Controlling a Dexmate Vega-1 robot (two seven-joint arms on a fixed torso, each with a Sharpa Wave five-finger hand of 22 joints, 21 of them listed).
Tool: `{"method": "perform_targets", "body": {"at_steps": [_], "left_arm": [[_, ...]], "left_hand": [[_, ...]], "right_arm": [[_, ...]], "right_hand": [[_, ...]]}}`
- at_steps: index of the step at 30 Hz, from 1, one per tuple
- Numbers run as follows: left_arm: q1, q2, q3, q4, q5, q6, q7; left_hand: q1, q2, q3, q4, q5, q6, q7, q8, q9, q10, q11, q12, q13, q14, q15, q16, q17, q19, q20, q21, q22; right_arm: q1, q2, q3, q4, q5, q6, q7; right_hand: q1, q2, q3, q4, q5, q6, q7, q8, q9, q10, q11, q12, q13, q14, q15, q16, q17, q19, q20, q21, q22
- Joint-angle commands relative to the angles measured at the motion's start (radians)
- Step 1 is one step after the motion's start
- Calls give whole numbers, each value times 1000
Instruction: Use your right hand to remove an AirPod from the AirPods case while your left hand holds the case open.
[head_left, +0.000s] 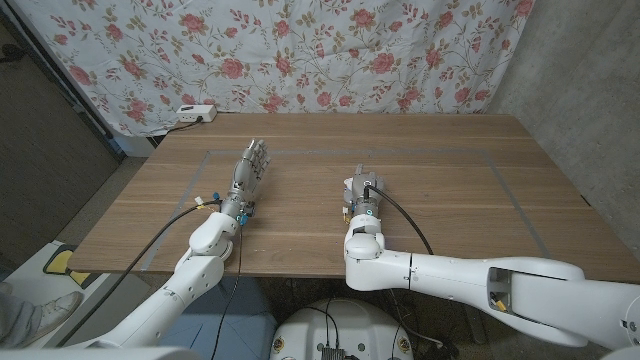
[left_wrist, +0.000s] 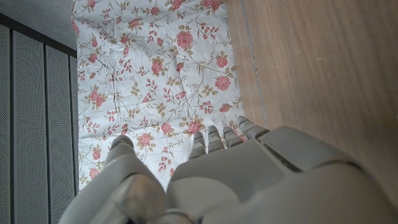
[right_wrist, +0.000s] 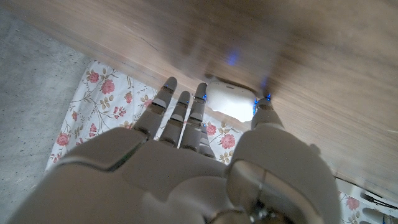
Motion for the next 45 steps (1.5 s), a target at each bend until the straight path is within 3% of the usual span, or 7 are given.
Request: {"method": "perform_targets", "body": {"at_steps": [1,4,8,17,29,37,45], "left_arm": [[-22,-12,9,28,-3,3,-18],[-29,-16,12,38,-1,3,-22],[-39,-21,16,47,1,6,-24],[-43,-25,19,43,9,6,-14],[-60,-32,25,57,9,-9,-37],[-47,-23,20,8,10,14,-5],[-32,-34,23,-36,15,9,19]], "left_hand": [[-2,-5,7,-1,-2,1,1,2,5,5,-10,2,4,-9,-3,6,5,-2,-4,7,4],[-3,-5,7,-1,-2,2,1,3,5,5,-10,3,4,-8,-3,6,5,-2,-4,7,4],[-3,-5,7,-1,-2,2,1,3,5,6,-11,3,4,-8,-3,7,5,-2,-3,7,4],[-3,-4,8,-1,-2,2,2,3,5,6,-10,3,4,-8,-4,6,5,-2,-3,7,4],[-4,-5,9,-1,-2,3,2,3,5,8,-9,3,4,-7,-5,7,5,-2,-4,7,4],[-5,-6,9,-2,-2,4,3,3,5,10,-11,3,4,-8,-5,6,5,-2,-3,7,4],[-5,-6,9,-2,-2,4,3,3,5,10,-9,3,4,-9,-6,6,5,-2,-3,7,4]], "right_arm": [[-30,-8,29,7,-21,47,-17],[-46,-9,47,8,-31,62,-33],[-64,-9,70,1,-45,67,-46],[-85,-31,101,-32,-73,91,-46],[-135,-58,188,-99,-97,171,-58],[-183,-79,272,-150,-93,223,-59],[-204,-119,318,-224,-115,235,-41]], "right_hand": [[25,9,15,0,7,6,-7,6,3,22,-33,11,7,16,-80,12,6,8,-11,10,2],[38,10,20,1,6,21,-14,11,3,38,-44,17,10,25,-93,18,8,11,-18,11,2],[59,12,27,4,5,33,-13,13,3,62,-48,27,17,51,-106,34,14,47,-36,26,4],[70,10,29,6,5,44,-10,15,3,89,-41,38,22,56,-112,40,19,50,-35,28,7],[72,5,25,11,3,50,-7,14,3,95,-40,41,27,60,-114,46,24,53,-34,29,8],[69,1,21,16,1,57,-4,15,3,98,-42,43,30,62,-118,50,27,52,-35,29,9],[73,-2,19,16,1,68,-3,17,3,109,-46,48,33,65,-121,53,30,54,-35,30,9]]}}
